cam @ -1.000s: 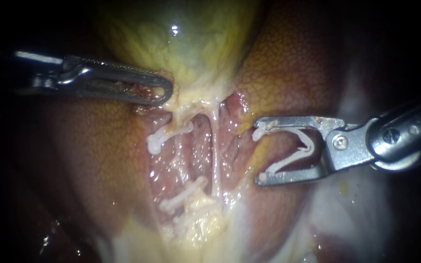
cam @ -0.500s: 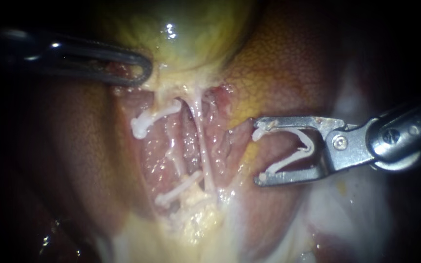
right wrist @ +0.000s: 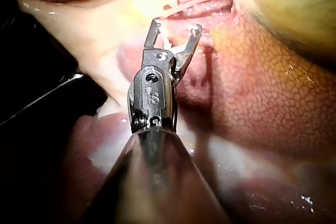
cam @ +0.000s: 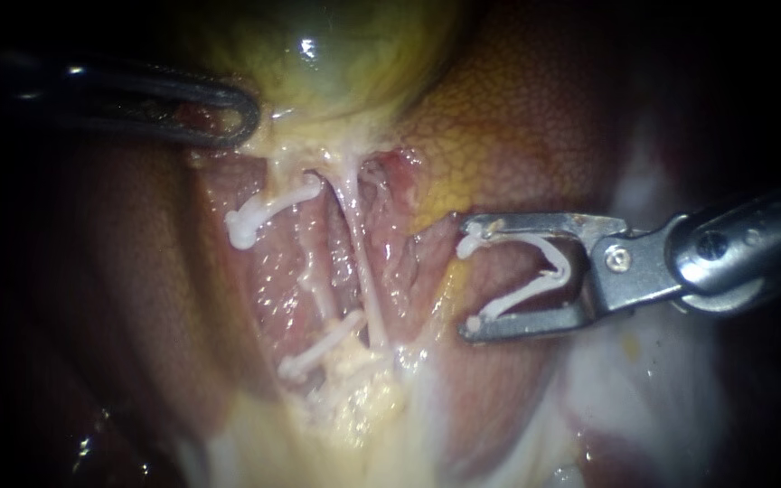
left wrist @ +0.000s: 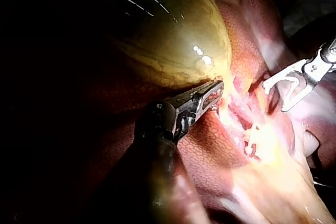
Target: Clipping first clip right tube
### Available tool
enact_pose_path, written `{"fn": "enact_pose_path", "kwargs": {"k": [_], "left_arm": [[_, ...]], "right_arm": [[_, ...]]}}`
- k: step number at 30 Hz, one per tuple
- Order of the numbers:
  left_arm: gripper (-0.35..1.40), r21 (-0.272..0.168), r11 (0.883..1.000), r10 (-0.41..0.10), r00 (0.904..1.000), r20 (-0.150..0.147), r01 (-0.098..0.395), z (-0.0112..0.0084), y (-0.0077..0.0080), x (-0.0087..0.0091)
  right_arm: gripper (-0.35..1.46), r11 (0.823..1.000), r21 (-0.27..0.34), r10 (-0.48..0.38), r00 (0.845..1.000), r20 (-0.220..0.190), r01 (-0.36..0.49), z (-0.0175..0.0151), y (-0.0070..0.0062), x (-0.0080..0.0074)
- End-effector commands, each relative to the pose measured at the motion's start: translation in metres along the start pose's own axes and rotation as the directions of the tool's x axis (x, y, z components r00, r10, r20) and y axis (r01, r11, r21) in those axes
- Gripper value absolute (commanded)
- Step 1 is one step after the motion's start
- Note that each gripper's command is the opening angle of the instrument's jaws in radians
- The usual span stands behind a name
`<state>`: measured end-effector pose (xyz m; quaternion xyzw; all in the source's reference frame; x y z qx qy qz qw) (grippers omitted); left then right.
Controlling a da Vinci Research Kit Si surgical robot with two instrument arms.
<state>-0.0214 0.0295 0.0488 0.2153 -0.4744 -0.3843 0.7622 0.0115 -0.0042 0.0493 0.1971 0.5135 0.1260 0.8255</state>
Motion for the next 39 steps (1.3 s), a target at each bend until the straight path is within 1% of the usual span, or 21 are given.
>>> {"fn": "enact_pose_path", "kwargs": {"k": [1,6,9,12,14,15,17,22,27,28,30,31,34,39], "left_arm": [[-0.35,-0.001,1.000,0.000,1.0000,0.000,0.000,0.0001,0.0000,0.0000],[-0.35,-0.003,1.000,0.000,1.0000,0.001,0.000,0.0001,-0.0002,0.0000],[-0.35,-0.004,1.000,0.000,1.0000,0.001,0.000,0.0001,-0.0004,0.0000],[-0.35,-0.004,1.000,0.000,1.0000,0.001,0.000,0.0002,-0.0004,0.0000],[-0.35,-0.004,1.000,0.000,1.0000,0.001,0.000,0.0002,-0.0004,0.0001],[-0.35,-0.004,1.000,0.000,1.0000,0.001,0.000,0.0002,-0.0004,0.0001],[-0.35,-0.004,1.000,0.000,1.0000,0.001,0.000,0.0002,-0.0004,0.0001],[-0.35,-0.005,1.000,0.000,1.0000,0.001,0.000,0.0002,-0.0004,0.0001],[-0.35,-0.005,1.000,0.000,1.0000,0.001,0.000,0.0002,-0.0005,0.0001],[-0.35,-0.005,1.000,0.000,1.0000,0.001,0.000,0.0002,-0.0005,0.0001],[-0.35,-0.005,1.000,0.000,1.0000,0.001,0.000,0.0002,-0.0005,0.0001],[-0.35,-0.005,1.000,0.000,1.0000,0.001,0.000,0.0002,-0.0005,0.0001],[-0.35,-0.005,1.000,0.000,1.0000,0.001,0.000,0.0001,-0.0005,0.0001],[-0.35,-0.005,1.000,0.000,1.0000,0.001,0.000,0.0001,-0.0006,0.0001]], "right_arm": [[0.49,1.000,0.001,0.021,1.000,-0.003,-0.021,0.0005,0.0001,-0.0003],[0.49,0.995,0.005,0.096,0.995,-0.008,-0.096,0.0026,0.0008,-0.0016],[0.49,0.991,0.025,0.132,0.991,-0.021,-0.131,0.0039,0.0010,-0.0025],[0.49,0.986,0.044,0.160,0.987,-0.029,-0.158,0.0048,0.0011,-0.0031],[0.49,0.982,0.059,0.180,0.983,-0.044,-0.178,0.0054,0.0012,-0.0034],[0.49,0.979,0.072,0.194,0.979,-0.059,-0.189,0.0057,0.0012,-0.0034],[0.49,0.972,0.099,0.222,0.971,-0.085,-0.213,0.0062,0.0013,-0.0035],[0.49,0.955,0.157,0.271,0.954,-0.127,-0.250,0.0073,0.0012,-0.0033],[0.48,0.939,0.216,0.302,0.942,-0.149,-0.267,0.0081,0.0011,-0.0033],[0.48,0.937,0.220,0.307,0.940,-0.149,-0.271,0.0082,0.0011,-0.0033],[0.47,0.927,0.253,0.324,0.932,-0.163,-0.278,0.0085,0.0009,-0.0033],[0.47,0.924,0.261,0.329,0.930,-0.165,-0.280,0.0085,0.0009,-0.0033],[0.47,0.911,0.305,0.347,0.916,-0.199,-0.279,0.0085,0.0007,-0.0032],[0.46,0.885,0.368,0.378,0.901,-0.214,-0.284,0.0085,0.0000,-0.0029]]}}
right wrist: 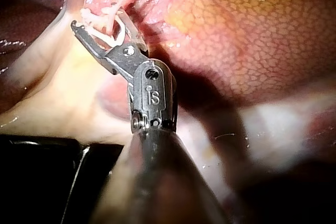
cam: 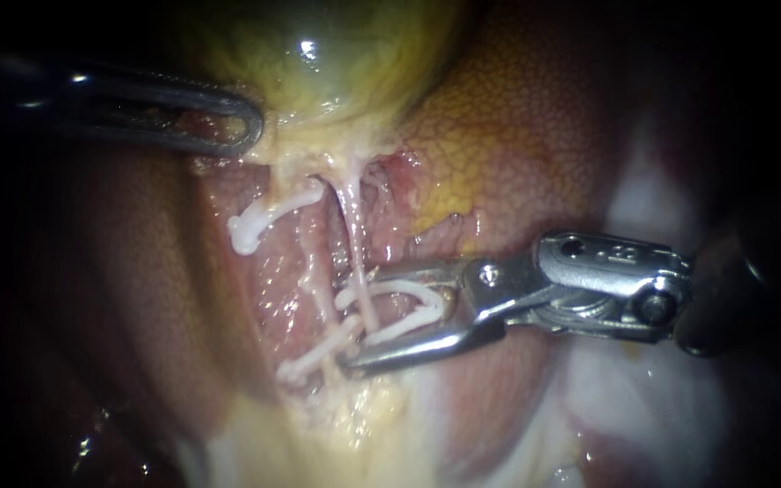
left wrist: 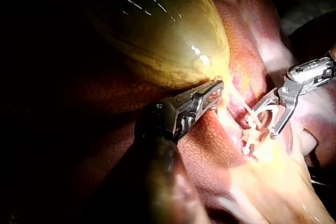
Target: Clipping first clip right tube
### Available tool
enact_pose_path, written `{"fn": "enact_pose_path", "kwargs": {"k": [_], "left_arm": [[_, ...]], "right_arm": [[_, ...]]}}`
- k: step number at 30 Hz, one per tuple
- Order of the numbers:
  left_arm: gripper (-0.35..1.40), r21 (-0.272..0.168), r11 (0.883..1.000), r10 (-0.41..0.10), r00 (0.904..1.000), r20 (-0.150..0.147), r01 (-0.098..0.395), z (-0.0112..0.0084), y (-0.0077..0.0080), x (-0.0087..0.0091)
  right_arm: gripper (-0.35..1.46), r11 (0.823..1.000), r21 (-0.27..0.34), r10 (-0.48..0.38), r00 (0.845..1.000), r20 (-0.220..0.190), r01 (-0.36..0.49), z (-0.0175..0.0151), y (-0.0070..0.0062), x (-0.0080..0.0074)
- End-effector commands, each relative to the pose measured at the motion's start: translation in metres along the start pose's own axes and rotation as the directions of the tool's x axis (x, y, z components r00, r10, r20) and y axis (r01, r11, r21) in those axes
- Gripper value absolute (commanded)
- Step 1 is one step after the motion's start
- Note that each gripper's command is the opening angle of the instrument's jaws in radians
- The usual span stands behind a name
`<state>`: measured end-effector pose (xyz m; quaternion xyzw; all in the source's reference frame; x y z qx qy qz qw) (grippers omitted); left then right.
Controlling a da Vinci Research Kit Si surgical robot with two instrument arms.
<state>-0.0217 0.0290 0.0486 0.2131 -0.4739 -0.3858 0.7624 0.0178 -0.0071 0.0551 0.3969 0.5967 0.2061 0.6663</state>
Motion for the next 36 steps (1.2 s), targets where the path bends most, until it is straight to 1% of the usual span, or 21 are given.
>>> {"fn": "enact_pose_path", "kwargs": {"k": [1,6,10,13,16,19,22,27,36], "left_arm": [[-0.35,0.000,1.000,0.000,1.0000,0.000,0.000,0.0000,0.0000,0.0000],[-0.35,0.000,1.000,0.000,1.0000,0.000,0.000,0.0000,0.0000,0.0000],[-0.35,0.000,1.000,0.000,1.0000,0.000,0.000,0.0000,-0.0001,0.0000],[-0.35,-0.001,1.000,0.000,1.0000,0.000,0.000,0.0000,-0.0001,0.0000],[-0.35,-0.001,1.000,0.000,1.0000,0.000,0.000,0.0000,-0.0001,0.0000],[-0.35,-0.001,1.000,0.000,1.0000,0.000,0.000,0.0000,-0.0001,0.0000],[-0.35,-0.001,1.000,0.000,1.0000,0.000,0.000,0.0000,-0.0001,0.0000],[-0.35,-0.001,1.000,0.000,1.0000,0.000,0.000,0.0000,-0.0001,0.0000],[-0.35,-0.001,1.000,0.000,1.0000,0.000,0.000,0.0000,-0.0001,0.0000]], "right_arm": [[0.46,1.000,0.017,0.004,1.000,-0.004,-0.004,0.0000,-0.0003,0.0001],[0.44,0.997,0.070,0.021,1.000,-0.009,-0.021,0.0004,-0.0013,0.0001],[0.42,0.993,0.107,0.046,0.999,-0.004,-0.046,0.0007,-0.0019,0.0002],[0.41,0.991,0.127,0.049,0.999,0.004,-0.049,0.0008,-0.0022,0.0002],[0.39,0.989,0.134,0.053,0.999,0.008,-0.054,0.0009,-0.0024,0.0002],[0.35,0.988,0.136,0.070,0.997,0.013,-0.071,0.0009,-0.0024,0.0002],[0.27,0.987,0.136,0.081,0.997,0.016,-0.083,0.0009,-0.0023,0.0002],[0.06,0.986,0.135,0.099,0.995,0.019,-0.100,0.0007,-0.0018,0.0002],[-0.16,0.987,0.126,0.099,0.995,0.015,-0.100,0.0006,-0.0012,0.0002]]}}
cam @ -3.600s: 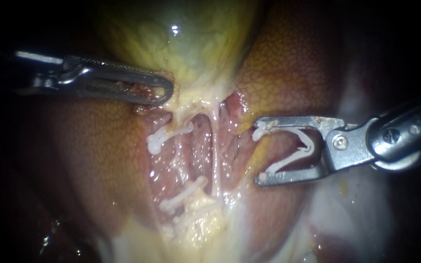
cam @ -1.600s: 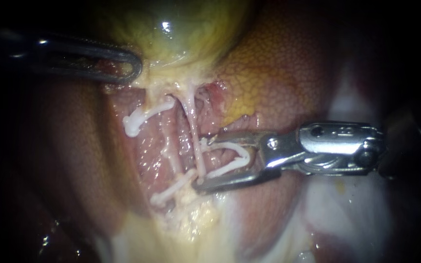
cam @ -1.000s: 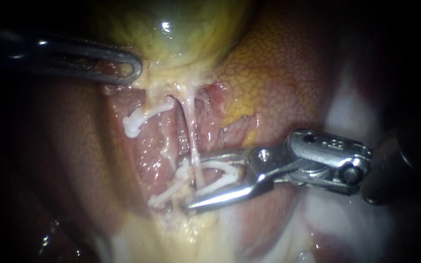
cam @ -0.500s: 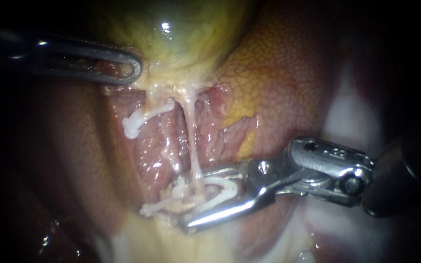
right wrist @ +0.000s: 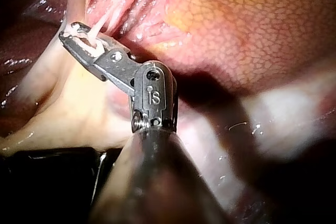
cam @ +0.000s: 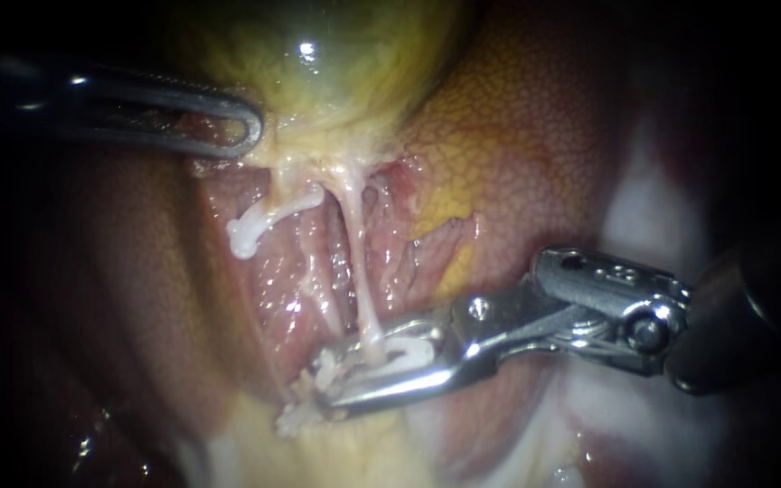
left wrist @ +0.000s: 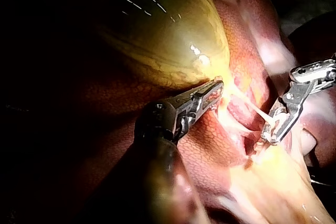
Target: Clipping first clip right tube
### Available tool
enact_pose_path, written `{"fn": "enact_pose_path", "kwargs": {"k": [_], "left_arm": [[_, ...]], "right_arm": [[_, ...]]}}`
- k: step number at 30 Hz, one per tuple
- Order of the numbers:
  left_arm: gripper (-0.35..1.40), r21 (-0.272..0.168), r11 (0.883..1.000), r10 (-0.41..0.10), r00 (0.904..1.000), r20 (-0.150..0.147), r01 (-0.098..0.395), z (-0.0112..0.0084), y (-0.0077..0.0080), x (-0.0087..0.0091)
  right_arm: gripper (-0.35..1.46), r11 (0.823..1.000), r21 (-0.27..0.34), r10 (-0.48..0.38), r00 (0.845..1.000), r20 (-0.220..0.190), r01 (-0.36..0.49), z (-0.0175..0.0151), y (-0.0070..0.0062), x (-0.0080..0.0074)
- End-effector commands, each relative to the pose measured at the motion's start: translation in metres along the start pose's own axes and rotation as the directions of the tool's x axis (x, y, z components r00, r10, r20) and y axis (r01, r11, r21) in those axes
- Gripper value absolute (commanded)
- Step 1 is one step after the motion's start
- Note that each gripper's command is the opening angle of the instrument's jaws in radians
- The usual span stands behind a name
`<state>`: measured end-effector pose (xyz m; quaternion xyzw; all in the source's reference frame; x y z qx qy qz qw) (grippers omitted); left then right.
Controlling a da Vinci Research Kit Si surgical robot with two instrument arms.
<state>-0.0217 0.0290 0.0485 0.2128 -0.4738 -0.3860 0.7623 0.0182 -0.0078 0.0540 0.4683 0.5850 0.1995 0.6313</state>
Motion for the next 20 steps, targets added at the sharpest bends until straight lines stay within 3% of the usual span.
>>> {"fn": "enact_pose_path", "kwargs": {"k": [1,3,20], "left_arm": [[-0.35,0.000,1.000,0.000,1.0000,0.000,0.000,0.0001,0.0000,0.0001],[-0.35,-0.001,1.000,0.000,1.0000,0.000,0.000,0.0001,0.0000,0.0001],[-0.35,-0.001,1.000,0.001,1.0000,0.000,-0.001,0.0002,0.0000,0.0002]], "right_arm": [[-0.19,1.000,0.000,0.000,1.000,0.000,0.000,0.0001,0.0001,0.0000],[-0.35,1.000,0.000,0.012,1.000,0.001,-0.012,0.0001,0.0003,0.0000],[-0.35,0.999,-0.005,0.032,0.999,0.002,-0.032,0.0002,0.0009,-0.0004]]}}
